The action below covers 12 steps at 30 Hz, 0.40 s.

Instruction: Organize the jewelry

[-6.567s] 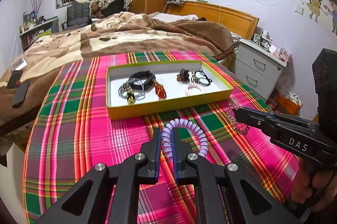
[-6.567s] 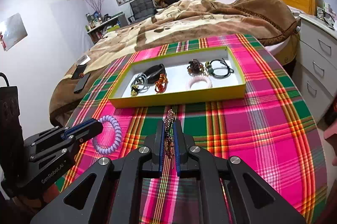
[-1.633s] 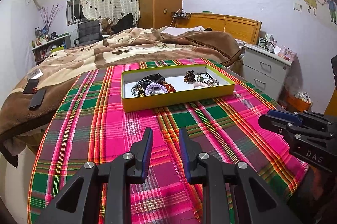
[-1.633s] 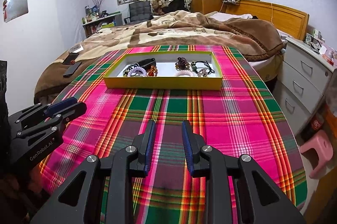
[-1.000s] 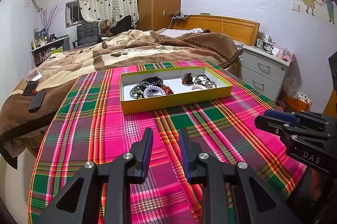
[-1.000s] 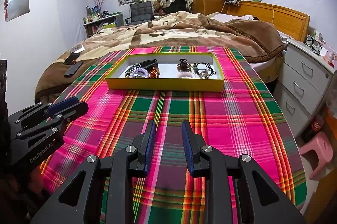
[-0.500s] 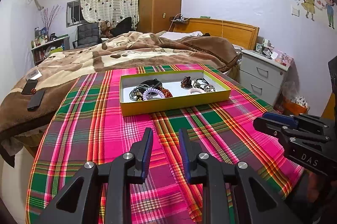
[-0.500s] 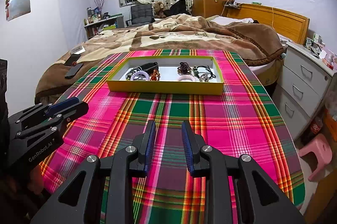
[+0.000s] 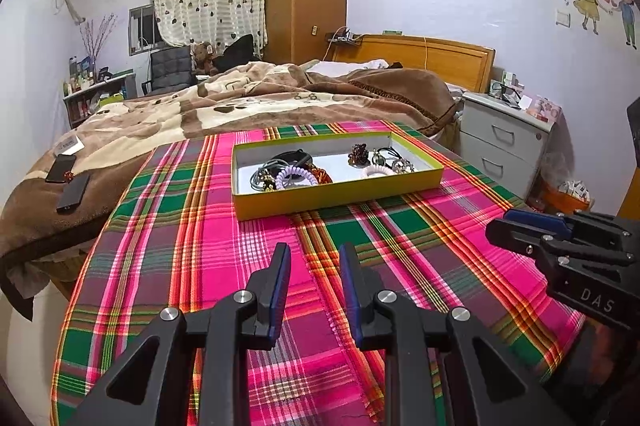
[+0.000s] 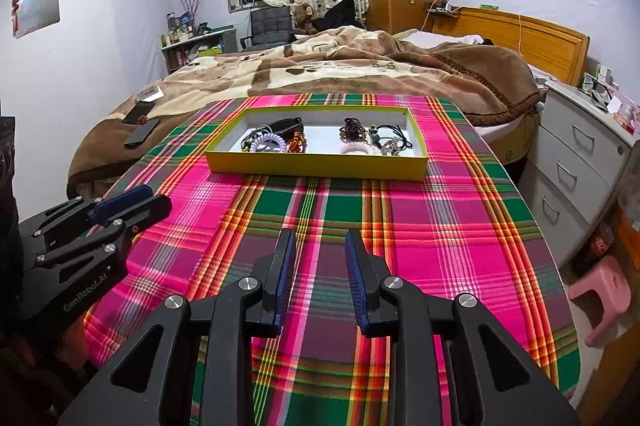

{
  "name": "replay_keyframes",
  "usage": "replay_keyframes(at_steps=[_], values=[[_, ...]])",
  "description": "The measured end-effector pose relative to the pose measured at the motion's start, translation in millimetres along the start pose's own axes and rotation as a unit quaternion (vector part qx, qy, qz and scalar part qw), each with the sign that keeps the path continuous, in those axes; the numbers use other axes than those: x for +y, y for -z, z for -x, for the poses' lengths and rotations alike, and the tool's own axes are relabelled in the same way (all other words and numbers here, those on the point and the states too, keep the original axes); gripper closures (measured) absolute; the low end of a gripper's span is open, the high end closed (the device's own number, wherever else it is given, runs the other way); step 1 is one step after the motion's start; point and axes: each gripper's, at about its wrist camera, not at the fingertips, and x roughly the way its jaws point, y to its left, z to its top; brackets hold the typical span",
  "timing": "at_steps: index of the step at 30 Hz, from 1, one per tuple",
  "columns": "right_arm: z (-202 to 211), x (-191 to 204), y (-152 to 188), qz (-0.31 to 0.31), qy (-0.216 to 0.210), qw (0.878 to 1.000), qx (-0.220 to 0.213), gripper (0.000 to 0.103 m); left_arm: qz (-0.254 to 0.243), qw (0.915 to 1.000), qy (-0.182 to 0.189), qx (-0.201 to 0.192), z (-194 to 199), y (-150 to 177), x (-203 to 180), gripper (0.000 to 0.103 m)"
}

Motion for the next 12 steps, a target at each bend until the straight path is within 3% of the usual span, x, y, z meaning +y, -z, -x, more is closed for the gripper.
replay_keyframes(at_steps=[12], values=[[-0.2, 1.2, 0.0, 0.001, 0.000, 1.000, 0.001, 0.077, 0.002, 0.9999, -0.009, 0.004, -3.9, 2.5, 1.8, 0.078]])
